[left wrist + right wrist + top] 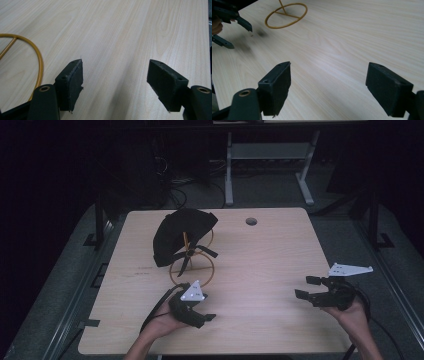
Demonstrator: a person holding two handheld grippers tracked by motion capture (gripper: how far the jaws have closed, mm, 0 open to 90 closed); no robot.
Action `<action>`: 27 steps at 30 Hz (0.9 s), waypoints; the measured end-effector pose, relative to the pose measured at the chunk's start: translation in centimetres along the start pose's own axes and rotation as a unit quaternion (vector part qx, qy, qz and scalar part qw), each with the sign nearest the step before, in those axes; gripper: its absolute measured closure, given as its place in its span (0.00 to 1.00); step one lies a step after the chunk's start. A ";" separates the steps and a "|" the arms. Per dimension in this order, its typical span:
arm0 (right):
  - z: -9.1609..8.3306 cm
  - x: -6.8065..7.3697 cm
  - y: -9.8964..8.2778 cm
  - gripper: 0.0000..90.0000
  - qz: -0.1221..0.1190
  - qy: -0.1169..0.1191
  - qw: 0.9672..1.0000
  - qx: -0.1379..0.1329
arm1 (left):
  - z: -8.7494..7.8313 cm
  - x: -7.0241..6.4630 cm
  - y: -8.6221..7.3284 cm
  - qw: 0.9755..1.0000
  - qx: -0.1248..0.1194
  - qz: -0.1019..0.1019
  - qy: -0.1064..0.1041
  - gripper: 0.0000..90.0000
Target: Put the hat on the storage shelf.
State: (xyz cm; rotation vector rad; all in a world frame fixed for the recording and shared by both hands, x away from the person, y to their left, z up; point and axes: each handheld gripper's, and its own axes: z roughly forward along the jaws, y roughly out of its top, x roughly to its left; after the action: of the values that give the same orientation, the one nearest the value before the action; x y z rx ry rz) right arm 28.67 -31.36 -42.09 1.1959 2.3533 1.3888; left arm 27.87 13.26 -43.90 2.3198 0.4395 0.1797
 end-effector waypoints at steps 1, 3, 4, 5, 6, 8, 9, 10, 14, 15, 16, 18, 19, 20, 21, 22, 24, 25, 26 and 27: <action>-0.1 -0.1 -0.2 0.22 0.002 0.001 1.000 0.000 | 0.0 0.0 0.0 1.000 0.000 0.000 0.000 0.32; -0.2 -0.1 -0.6 0.22 0.006 -0.001 1.000 -0.001 | 0.1 0.0 -0.1 1.000 0.001 -0.001 0.000 0.32; -0.3 -0.2 -0.8 0.22 0.008 -0.002 1.000 0.000 | 0.1 0.0 -0.1 1.000 0.001 -0.001 0.000 0.32; -0.4 -0.2 -1.0 0.22 0.010 -0.002 1.000 -0.001 | 0.1 0.0 -0.1 1.000 0.001 -0.001 0.000 0.32; -0.5 -0.3 -1.3 0.22 0.009 -0.003 1.000 -0.002 | 0.1 0.0 -0.1 1.000 0.001 -0.001 0.000 0.32; -0.6 -0.4 -1.7 0.22 0.011 -0.005 1.000 -0.004 | 0.1 0.0 -0.1 1.000 -0.001 -0.001 0.001 0.32; -0.7 -0.4 -2.0 0.22 0.013 -0.005 1.000 -0.005 | 0.1 0.0 -0.1 1.000 -0.001 -0.002 0.001 0.32; -0.8 -0.4 -2.2 0.22 0.016 -0.006 1.000 -0.004 | 0.1 0.0 -0.1 1.000 0.000 -0.002 0.001 0.32; -1.1 -0.5 -3.0 0.22 0.023 -0.009 1.000 -0.004 | 0.1 0.0 -0.1 1.000 -0.001 -0.002 0.001 0.32; -1.1 -0.5 -3.3 0.22 0.023 -0.009 1.000 -0.007 | 0.1 0.0 -0.1 1.000 -0.001 -0.002 0.001 0.32; -1.1 -0.5 -3.5 0.22 0.026 -0.009 1.000 -0.006 | 0.0 0.1 -0.1 1.000 0.002 0.001 0.001 0.32; -1.3 -0.4 -3.8 0.22 0.029 -0.010 1.000 -0.006 | 0.1 0.1 -0.1 1.000 0.002 0.001 0.001 0.32; -1.3 -0.4 -4.0 0.22 0.025 -0.011 1.000 -0.007 | 0.1 0.1 -0.1 1.000 0.002 0.001 0.001 0.32; -1.3 -0.4 -4.2 0.22 0.026 -0.011 1.000 -0.007 | 0.1 0.1 -0.2 1.000 0.001 0.000 0.001 0.32; -1.3 -0.3 -4.4 0.22 0.027 -0.011 1.000 -0.008 | 0.2 0.0 -0.2 1.000 0.003 0.000 0.001 0.32; -1.4 -0.2 -4.6 0.22 0.025 -0.012 1.000 -0.009 | 0.2 0.0 -0.1 1.000 0.003 0.000 0.001 0.32; -1.4 0.0 -4.9 0.22 0.026 -0.012 1.000 -0.009 | 0.2 0.0 -0.1 1.000 0.001 -0.001 0.003 0.32; -1.5 0.1 -5.0 0.21 0.026 -0.012 1.000 -0.010 | 0.2 0.0 -0.1 1.000 0.002 -0.001 0.003 0.32; -1.5 0.2 -5.2 0.21 0.022 -0.014 1.000 -0.011 | 0.2 0.1 -0.1 1.000 0.000 -0.002 0.003 0.32; -1.6 0.4 -5.4 0.21 0.024 -0.016 0.999 -0.013 | 0.2 0.1 -0.1 1.000 -0.001 -0.004 0.002 0.32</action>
State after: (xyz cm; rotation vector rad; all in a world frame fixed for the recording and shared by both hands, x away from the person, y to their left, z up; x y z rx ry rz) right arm 24.63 -33.43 -45.36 1.2656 2.2918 1.4001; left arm 27.97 13.19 -44.11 2.3167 0.4499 0.1804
